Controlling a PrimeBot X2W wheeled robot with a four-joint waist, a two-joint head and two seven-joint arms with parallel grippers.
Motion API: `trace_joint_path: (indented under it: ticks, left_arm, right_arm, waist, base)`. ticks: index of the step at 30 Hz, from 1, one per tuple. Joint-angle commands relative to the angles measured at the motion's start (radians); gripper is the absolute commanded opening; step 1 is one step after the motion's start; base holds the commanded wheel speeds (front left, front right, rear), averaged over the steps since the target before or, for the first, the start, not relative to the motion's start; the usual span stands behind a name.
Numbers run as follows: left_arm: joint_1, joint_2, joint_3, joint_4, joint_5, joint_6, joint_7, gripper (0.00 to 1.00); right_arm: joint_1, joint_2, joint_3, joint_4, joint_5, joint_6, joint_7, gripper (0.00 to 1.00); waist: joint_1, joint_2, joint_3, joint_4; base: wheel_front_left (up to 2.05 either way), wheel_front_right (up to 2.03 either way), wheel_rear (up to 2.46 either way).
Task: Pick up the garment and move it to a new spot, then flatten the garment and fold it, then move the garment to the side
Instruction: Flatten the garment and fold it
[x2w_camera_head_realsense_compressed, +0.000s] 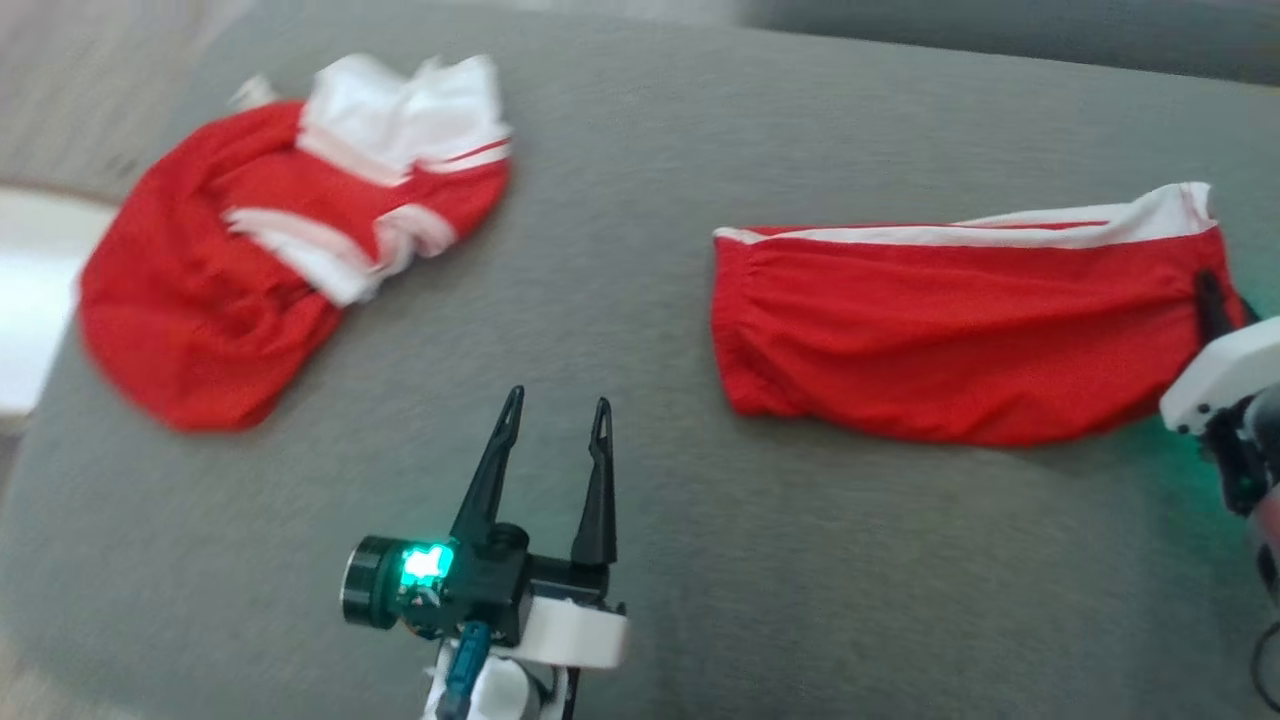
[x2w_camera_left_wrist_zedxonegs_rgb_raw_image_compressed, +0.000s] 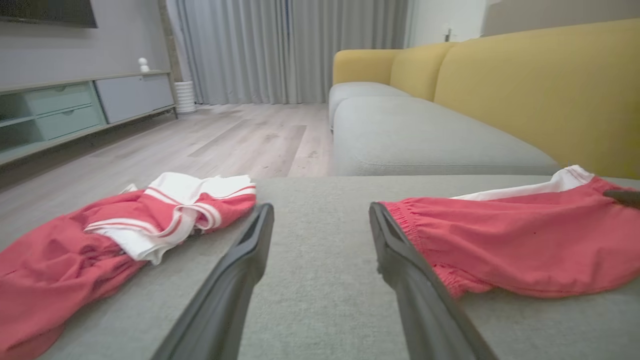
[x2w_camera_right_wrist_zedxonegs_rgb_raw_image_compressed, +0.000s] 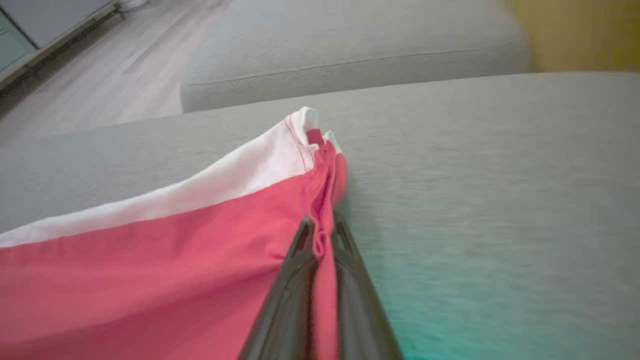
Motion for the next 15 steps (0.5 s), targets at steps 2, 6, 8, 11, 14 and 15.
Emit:
trace_joint_path:
  ticks: [2,6,8,11,14,15]
  left_arm:
    - [-0.023,0.005,0.041,-0.015,0.018,-0.01,-0.005,1.0]
    - [-0.023,0.005,0.055,-0.009,0.026,-0.021,-0.005,1.0]
    - [-0.02,0.004,0.057,-0.003,0.026,-0.027,-0.005,1.0]
    - [-0.008,0.003,0.058,0.006,0.023,-0.031,-0.005,1.0]
    - [0.01,0.003,0.056,0.015,0.019,-0.034,-0.005,1.0]
    - [0.015,0.003,0.055,0.018,0.017,-0.035,-0.005,1.0]
  right_arm:
    - [0.015,-0.054,0.01,-0.018,0.003,-0.001,-0.024,0.0]
    - [0.024,-0.106,0.01,-0.007,-0.008,-0.001,-0.03,0.0]
    - [0.024,-0.12,0.009,-0.001,-0.013,-0.001,-0.032,0.0]
    - [0.017,-0.119,0.008,-0.003,-0.015,-0.001,-0.033,0.0]
    - [0.007,-0.092,0.008,-0.022,-0.013,-0.001,-0.037,0.0]
    - [0.003,-0.078,0.007,-0.034,-0.01,-0.001,-0.039,0.0]
  waist:
    - [0.0,0.0,-0.057,-0.131]
    - [0.0,0.0,-0.069,-0.181]
    - [0.0,0.0,-0.076,-0.192]
    - [0.0,0.0,-0.091,-0.203]
    - [0.0,0.0,-0.112,-0.205]
    - [0.0,0.0,-0.119,-0.204]
  base:
    - [0.0,0.0,0.0]
    - [0.0,0.0,0.0]
    - [0.0,0.0,0.0]
    - [0.0,0.0,0.0]
    - [0.0,0.0,0.0]
    - [0.0,0.0,0.0]
